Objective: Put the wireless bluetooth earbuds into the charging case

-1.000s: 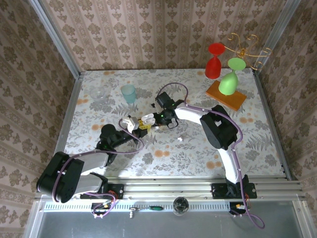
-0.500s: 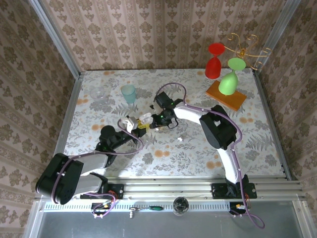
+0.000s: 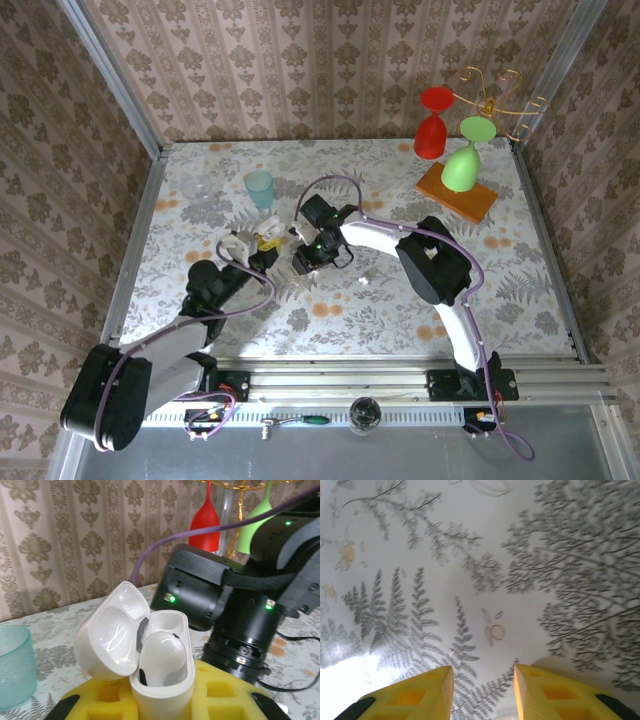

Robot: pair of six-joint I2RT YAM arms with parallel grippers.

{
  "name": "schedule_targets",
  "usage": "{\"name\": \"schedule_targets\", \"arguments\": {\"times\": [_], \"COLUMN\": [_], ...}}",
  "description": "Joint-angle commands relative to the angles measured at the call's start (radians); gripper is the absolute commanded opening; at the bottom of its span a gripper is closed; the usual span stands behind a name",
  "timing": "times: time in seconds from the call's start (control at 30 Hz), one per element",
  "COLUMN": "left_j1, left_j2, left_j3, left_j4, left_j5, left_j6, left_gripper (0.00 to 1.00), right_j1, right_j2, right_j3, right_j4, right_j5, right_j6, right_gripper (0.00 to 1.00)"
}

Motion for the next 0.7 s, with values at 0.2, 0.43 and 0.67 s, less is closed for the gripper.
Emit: {"name": "schedule_targets", "arguments": {"times": [0.2, 0.43, 0.67], "left_j1": [0.004, 0.004, 0.004], "left_j2": [-0.047, -0.039, -0.011], "left_j3": [-0.006, -0.008, -0.010], "left_j4": [-0.071, -0.063, -0.049], "left_j5": [-0.025, -0.050, -0.035], "left_j6": [0.024, 0.030, 0.041], "left_gripper": [0.00, 0.00, 0.00], "right_j1": [0.010, 0.031, 0.047], "right_j2": [-0.159, -0.261, -0.174], "right_j3": [-0.118, -0.243, -0.163], "right_j4": [0.101, 0.167, 0.032], "right_j5": [0.108, 0.408, 0.378], "right_j6": [0.094, 0.315, 0.360], "right_gripper": [0.47, 0.50, 0.42]}}
